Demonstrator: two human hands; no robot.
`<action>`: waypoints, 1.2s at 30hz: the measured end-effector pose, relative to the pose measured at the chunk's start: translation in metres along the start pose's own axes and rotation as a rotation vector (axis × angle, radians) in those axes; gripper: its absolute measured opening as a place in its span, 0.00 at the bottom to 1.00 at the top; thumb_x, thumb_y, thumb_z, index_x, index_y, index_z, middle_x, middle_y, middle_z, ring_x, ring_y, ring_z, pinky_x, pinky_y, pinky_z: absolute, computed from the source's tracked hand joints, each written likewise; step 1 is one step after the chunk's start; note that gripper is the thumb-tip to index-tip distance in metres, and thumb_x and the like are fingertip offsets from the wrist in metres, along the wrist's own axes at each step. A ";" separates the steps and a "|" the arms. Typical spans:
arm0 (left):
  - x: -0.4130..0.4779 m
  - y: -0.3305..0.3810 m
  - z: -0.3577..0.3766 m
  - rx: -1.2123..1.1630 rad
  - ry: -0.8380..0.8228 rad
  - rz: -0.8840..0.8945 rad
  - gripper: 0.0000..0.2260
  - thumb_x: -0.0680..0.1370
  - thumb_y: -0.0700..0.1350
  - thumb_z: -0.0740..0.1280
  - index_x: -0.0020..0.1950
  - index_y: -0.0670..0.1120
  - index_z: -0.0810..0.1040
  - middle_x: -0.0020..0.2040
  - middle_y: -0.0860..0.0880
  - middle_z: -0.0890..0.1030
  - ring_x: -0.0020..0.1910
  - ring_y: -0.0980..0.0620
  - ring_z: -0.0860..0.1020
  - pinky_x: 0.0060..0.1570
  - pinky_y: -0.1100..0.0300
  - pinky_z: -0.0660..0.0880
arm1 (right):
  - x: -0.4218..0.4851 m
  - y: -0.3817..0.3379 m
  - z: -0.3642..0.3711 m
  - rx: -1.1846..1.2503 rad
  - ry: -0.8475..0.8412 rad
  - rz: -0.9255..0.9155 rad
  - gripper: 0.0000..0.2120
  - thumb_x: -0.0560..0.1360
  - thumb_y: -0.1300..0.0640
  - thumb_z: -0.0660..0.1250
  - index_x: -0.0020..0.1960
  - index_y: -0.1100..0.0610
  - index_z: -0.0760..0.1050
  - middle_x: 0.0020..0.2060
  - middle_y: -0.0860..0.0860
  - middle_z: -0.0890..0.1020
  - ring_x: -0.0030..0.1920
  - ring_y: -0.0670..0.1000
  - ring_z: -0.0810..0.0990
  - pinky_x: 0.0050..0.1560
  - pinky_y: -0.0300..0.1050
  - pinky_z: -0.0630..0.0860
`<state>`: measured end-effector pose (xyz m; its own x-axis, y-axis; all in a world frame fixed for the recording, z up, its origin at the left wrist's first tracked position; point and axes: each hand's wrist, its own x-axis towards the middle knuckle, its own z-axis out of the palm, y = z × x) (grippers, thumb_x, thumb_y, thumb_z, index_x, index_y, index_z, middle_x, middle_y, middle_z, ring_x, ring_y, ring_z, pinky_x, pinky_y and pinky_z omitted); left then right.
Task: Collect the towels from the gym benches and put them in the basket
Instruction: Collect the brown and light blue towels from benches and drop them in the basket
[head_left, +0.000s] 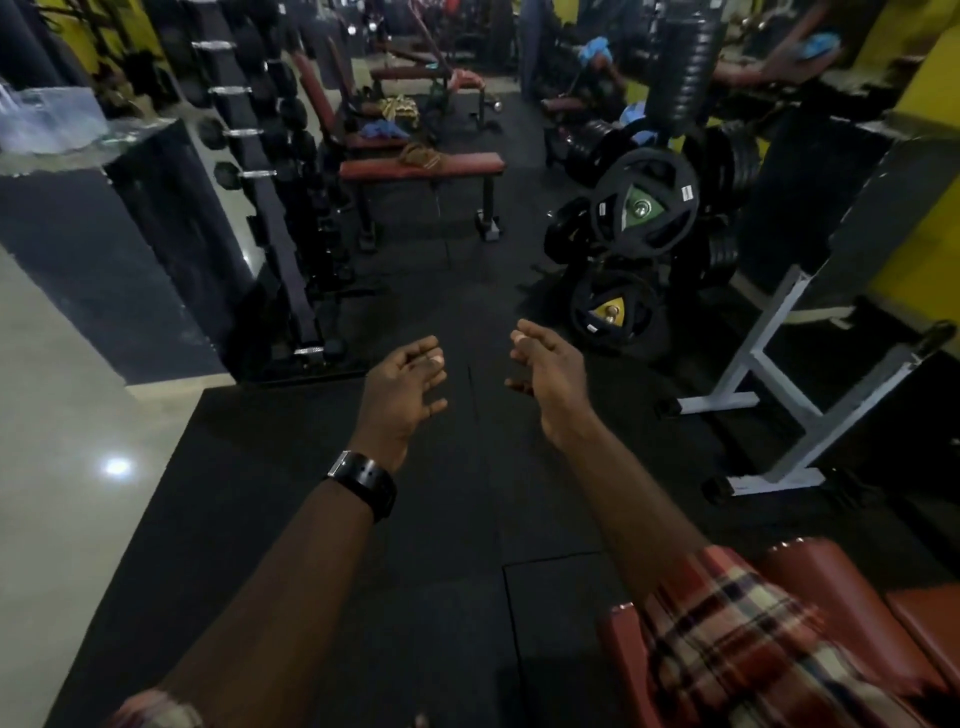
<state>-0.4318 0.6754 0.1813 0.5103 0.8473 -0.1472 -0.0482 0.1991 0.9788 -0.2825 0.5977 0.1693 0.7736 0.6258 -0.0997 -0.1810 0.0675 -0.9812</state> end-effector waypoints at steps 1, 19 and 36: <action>0.020 0.007 -0.008 0.003 -0.018 -0.002 0.11 0.80 0.42 0.65 0.62 0.49 0.77 0.60 0.50 0.80 0.59 0.50 0.79 0.56 0.49 0.77 | 0.015 -0.001 0.012 0.000 0.016 -0.001 0.13 0.77 0.56 0.67 0.62 0.53 0.78 0.53 0.49 0.81 0.51 0.46 0.79 0.47 0.50 0.81; 0.416 0.062 0.000 0.084 -0.193 -0.025 0.09 0.80 0.42 0.65 0.58 0.51 0.79 0.59 0.52 0.81 0.58 0.50 0.80 0.56 0.49 0.78 | 0.354 0.003 0.128 0.106 0.193 -0.020 0.06 0.77 0.58 0.68 0.51 0.49 0.80 0.54 0.53 0.82 0.50 0.49 0.81 0.42 0.47 0.82; 0.865 0.130 0.023 0.049 -0.149 0.031 0.08 0.80 0.44 0.66 0.56 0.53 0.79 0.59 0.52 0.81 0.59 0.51 0.78 0.55 0.51 0.78 | 0.799 -0.021 0.280 0.067 0.155 -0.056 0.18 0.77 0.54 0.68 0.66 0.53 0.74 0.57 0.50 0.81 0.54 0.47 0.80 0.39 0.42 0.79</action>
<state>0.0230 1.4230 0.1848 0.6311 0.7695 -0.0980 -0.0256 0.1470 0.9888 0.1691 1.3142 0.1570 0.8668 0.4929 -0.0749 -0.1712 0.1532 -0.9733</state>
